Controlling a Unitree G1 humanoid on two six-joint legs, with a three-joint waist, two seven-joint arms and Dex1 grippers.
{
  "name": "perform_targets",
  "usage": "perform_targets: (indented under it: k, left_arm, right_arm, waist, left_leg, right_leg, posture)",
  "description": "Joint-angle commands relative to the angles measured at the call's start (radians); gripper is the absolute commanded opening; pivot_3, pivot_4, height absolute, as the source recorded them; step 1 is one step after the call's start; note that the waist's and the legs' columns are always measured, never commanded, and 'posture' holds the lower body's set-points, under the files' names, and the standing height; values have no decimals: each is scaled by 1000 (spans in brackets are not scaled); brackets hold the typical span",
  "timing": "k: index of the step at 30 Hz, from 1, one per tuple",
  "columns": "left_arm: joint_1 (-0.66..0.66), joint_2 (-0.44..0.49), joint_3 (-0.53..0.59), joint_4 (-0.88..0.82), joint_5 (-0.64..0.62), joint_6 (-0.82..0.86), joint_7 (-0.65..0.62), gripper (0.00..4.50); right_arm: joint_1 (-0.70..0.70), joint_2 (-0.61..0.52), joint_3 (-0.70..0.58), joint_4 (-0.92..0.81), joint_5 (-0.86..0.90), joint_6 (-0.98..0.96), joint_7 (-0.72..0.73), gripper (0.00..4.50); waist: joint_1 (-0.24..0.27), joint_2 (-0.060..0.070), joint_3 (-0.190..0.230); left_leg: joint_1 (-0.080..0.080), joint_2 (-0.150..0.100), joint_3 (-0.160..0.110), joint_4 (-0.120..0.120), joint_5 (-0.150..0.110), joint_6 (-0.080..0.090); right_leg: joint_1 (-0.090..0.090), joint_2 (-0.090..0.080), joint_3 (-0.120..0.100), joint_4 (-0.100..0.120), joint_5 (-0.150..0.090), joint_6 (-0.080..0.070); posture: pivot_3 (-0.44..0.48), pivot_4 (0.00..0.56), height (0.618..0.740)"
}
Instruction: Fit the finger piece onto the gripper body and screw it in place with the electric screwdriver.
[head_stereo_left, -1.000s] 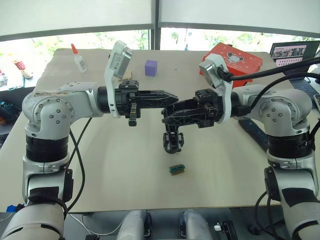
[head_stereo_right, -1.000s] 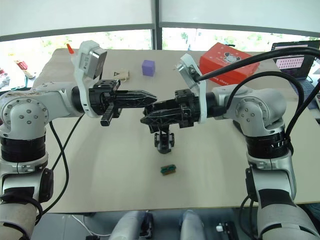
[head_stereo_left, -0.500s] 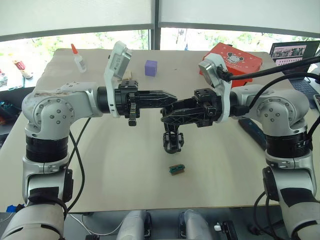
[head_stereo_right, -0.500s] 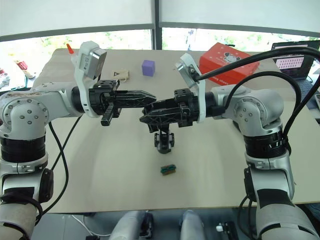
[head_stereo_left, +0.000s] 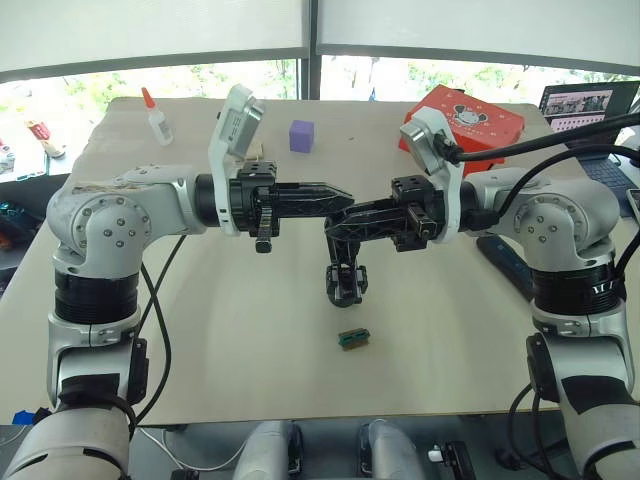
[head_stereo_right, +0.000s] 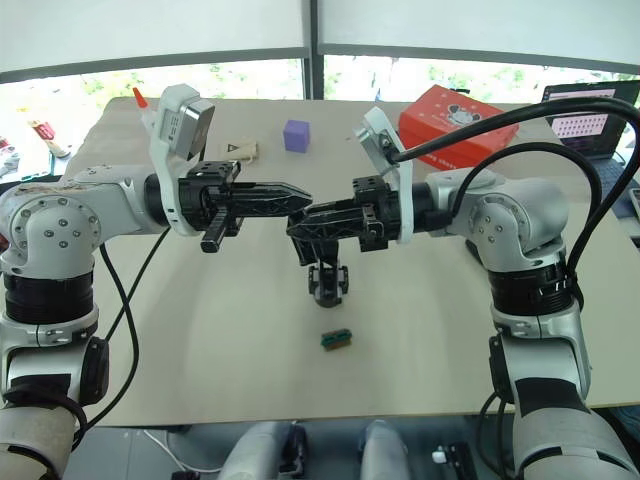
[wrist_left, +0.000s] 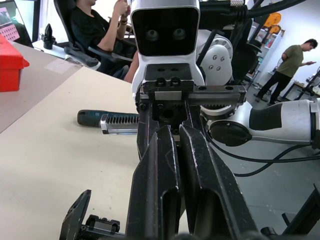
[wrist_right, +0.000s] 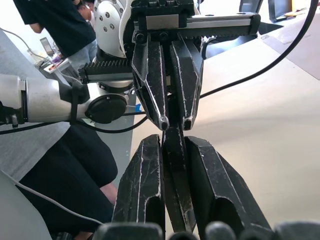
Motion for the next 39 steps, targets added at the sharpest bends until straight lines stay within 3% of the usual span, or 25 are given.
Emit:
perform_targets:
  k: [1,3,6,10,13,17,23,29,39]
  left_arm:
    - [-34,1,22,2,9,-18,0,0]
    - [-34,12,14,4,13,-9,-11,0]
    - [-24,42,14,-1,9,-7,-60,1103]
    - [26,153,-8,-29,78,-68,-177,3072]
    - [137,221,-13,-80,152,-163,-231,4500]
    - [334,253,-119,-105,394,-469,-298,4500]
    - [371,95,-275,101,642,-785,-292,4500]
    - [322,-55,-342,278,753,-887,-275,4500]
    - [263,-253,-360,532,871,-1046,-214,4500]
  right_arm:
    - [-31,4,-17,-14,19,-24,20,297]
    - [-32,4,-18,-11,16,-31,24,297]
    - [-27,3,-19,-15,7,-57,35,297]
    - [22,-26,0,-72,-32,-169,95,297]
    - [92,-60,27,-142,-94,-313,164,297]
    - [187,-46,-9,-171,-66,-316,122,297]
    - [305,-56,-9,-171,-104,-408,127,297]
    - [340,-86,3,-153,-142,-459,146,297]
    - [371,-102,-20,-170,-137,-445,122,297]
  waist:
    - [0,0,0]
    - [0,0,0]
    - [-1,0,0]
    - [-10,0,0]
    - [-12,0,0]
    - [-14,0,0]
    - [12,0,0]
    - [8,0,0]
    - [9,0,0]
  left_leg:
    - [0,0,0,0,0,0]
    - [0,0,0,0,0,0]
    - [0,0,0,0,0,0]
    - [0,0,1,-1,0,0]
    - [0,0,1,-2,0,0]
    - [0,0,2,-1,0,0]
    - [-2,-1,1,1,0,0]
    - [-3,0,1,1,0,0]
    - [-5,0,1,2,1,1]
  right_leg:
    - [0,0,0,0,0,0]
    - [0,0,0,0,0,0]
    - [0,0,0,0,0,0]
    - [-1,0,0,0,0,0]
    - [-1,0,0,0,0,0]
    - [-1,0,1,-1,0,0]
    - [0,0,0,-1,0,0]
    - [-3,0,0,0,0,0]
    - [-3,0,0,0,0,0]
  posture:
    - [0,150,740]
    - [0,150,740]
    - [0,150,740]
    - [0,150,740]
    - [0,150,740]
    - [0,150,740]
    - [0,150,740]
    - [0,150,740]
    - [0,150,740]
